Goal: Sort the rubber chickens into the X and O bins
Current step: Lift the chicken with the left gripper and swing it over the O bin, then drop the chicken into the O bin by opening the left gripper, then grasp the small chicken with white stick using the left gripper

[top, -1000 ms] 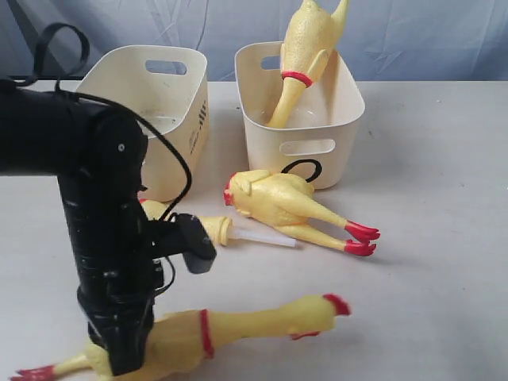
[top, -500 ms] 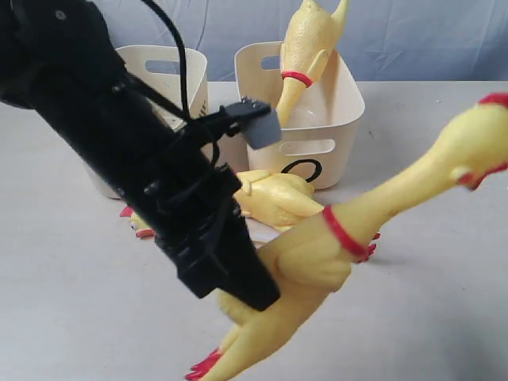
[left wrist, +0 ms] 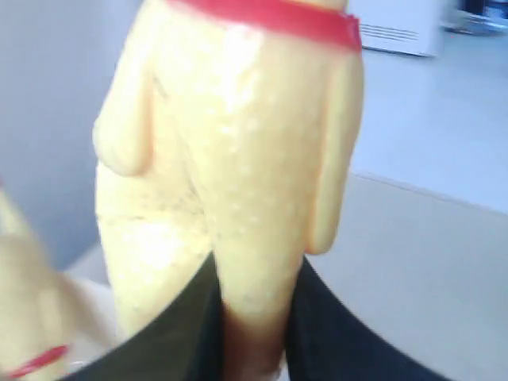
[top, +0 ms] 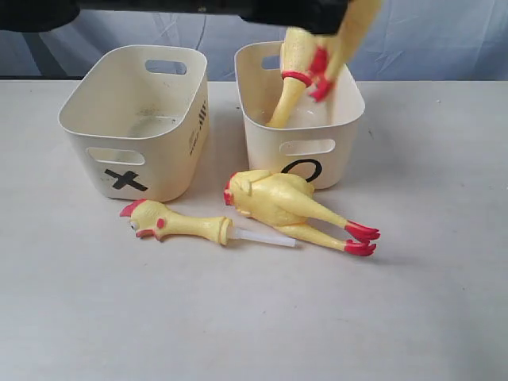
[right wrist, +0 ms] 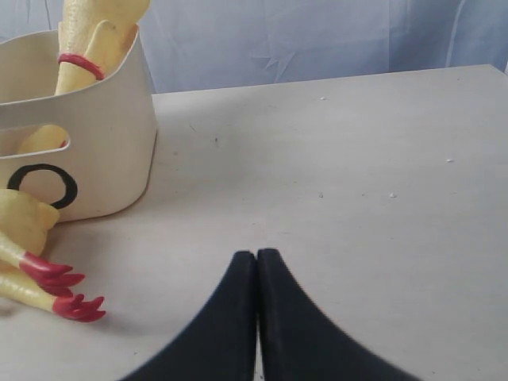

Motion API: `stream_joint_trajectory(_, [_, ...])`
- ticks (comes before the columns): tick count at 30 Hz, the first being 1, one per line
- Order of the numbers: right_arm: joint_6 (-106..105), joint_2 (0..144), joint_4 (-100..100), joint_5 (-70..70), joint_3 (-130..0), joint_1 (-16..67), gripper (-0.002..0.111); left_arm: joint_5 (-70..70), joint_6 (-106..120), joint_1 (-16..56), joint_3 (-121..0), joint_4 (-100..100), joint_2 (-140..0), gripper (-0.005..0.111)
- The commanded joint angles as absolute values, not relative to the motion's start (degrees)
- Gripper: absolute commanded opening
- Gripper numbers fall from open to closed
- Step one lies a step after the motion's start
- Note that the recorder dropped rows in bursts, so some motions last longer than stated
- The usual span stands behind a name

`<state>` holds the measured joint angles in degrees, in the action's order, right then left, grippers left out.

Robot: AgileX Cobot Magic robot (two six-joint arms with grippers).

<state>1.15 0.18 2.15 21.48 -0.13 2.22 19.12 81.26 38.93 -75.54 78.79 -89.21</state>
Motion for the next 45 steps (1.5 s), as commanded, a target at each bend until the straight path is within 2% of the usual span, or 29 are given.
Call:
stream_joint_trajectory(1, [1.1,0.0,2.1,20.9,0.0,2.4,0.0,0.0,82.4,34.3,-76.4,89.4,-94.0,0.0])
stream_joint_trajectory(6, [1.1,0.0,2.1,20.9,0.0,2.4,0.0,17.5,82.8,29.8,-81.6,99.9,-104.7,0.0])
stream_joint_trajectory(12, [1.1,0.0,2.1,20.8,0.0,2.4,0.0,15.2,85.0,29.8,-84.1,99.9,-111.4,0.003])
stream_joint_trajectory(16, [1.1,0.0,2.1,20.8,0.0,2.4,0.0,15.3,85.9,29.8,-84.1,99.5,-111.6,0.021])
stream_joint_trajectory(21, [1.1,0.0,2.1,20.8,0.0,2.4,0.0,18.3,85.9,29.8,-84.1,99.4,-111.6,0.06])
stream_joint_trajectory(23, [1.1,0.0,2.1,20.8,0.0,2.4,0.0,22.7,85.9,29.8,-84.1,98.3,-110.5,0.064])
stream_joint_trajectory(24, [1.1,0.0,2.1,20.8,0.0,2.4,0.0,24.2,85.9,29.8,-84.1,96.6,-109.8,0.064])
stream_joint_trajectory(28, [1.1,0.0,2.1,20.9,0.0,2.4,0.0,37.3,85.4,29.9,-84.1,69.4,-102.1,0.064])
stream_joint_trajectory(30, [1.1,0.0,2.1,20.9,0.0,2.4,0.0,51.9,80.2,29.9,-84.1,53.4,-98.0,0.058])
stream_joint_trajectory(32, [1.1,0.0,2.1,20.9,0.0,2.4,0.0,57.4,72.1,30.5,-83.9,41.0,-97.6,0.057])
stream_joint_trajectory(36, [1.1,0.0,2.1,20.9,0.0,2.4,0.0,57.8,58.3,32.9,-80.1,21.6,-98.7,0.057])
stream_joint_trajectory(45, [1.1,0.0,1.9,20.8,0.0,2.4,0.0,51.6,54.3,33.2,-70.6,16.0,-102.6,0.057])
